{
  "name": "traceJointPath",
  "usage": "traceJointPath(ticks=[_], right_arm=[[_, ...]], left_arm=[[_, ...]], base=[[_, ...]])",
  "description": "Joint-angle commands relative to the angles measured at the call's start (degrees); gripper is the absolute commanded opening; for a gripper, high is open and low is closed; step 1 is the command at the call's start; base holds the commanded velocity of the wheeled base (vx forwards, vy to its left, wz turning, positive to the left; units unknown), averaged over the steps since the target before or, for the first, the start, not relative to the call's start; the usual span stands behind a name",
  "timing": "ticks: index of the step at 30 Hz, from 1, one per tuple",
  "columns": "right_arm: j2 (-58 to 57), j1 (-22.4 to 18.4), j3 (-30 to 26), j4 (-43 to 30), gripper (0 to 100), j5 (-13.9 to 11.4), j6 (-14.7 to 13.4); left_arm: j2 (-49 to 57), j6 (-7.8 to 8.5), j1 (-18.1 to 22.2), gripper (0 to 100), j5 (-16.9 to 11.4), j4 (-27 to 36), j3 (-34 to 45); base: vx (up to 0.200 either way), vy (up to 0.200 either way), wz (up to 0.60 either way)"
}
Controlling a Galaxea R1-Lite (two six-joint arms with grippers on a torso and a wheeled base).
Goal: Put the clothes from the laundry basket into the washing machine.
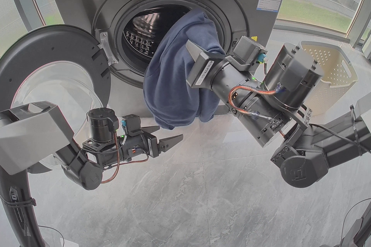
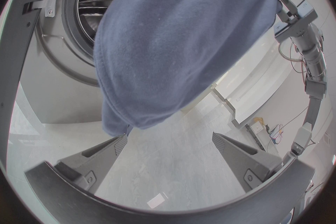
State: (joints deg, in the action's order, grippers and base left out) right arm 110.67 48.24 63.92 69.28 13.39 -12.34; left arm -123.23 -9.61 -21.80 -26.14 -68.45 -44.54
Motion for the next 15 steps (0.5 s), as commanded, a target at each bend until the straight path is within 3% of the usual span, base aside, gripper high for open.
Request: traceJointPath(ticks=[1, 12, 15], right_arm=[[-0.19, 0.63, -0.11, 0.15, 0, -0.03, 0.03], [-0.36, 1.33, -0.90, 0.86, 0, 0.06, 0.03], [-0.45, 1.33, -1.43, 1.03, 0, 0.06, -0.06]], left_arm=[[-3.15, -1.47, -0.26, 100, 0.03, -0.90, -3.44], [-8.34, -1.73, -0.35, 100, 0.91, -0.98, -10.91], [-8.60, -2.61, -0.62, 100, 1.00, -1.16, -12.15]], base=[[0.000, 0.000, 0.00], [0.000, 0.000, 0.00], [0.000, 0.000, 0.00]])
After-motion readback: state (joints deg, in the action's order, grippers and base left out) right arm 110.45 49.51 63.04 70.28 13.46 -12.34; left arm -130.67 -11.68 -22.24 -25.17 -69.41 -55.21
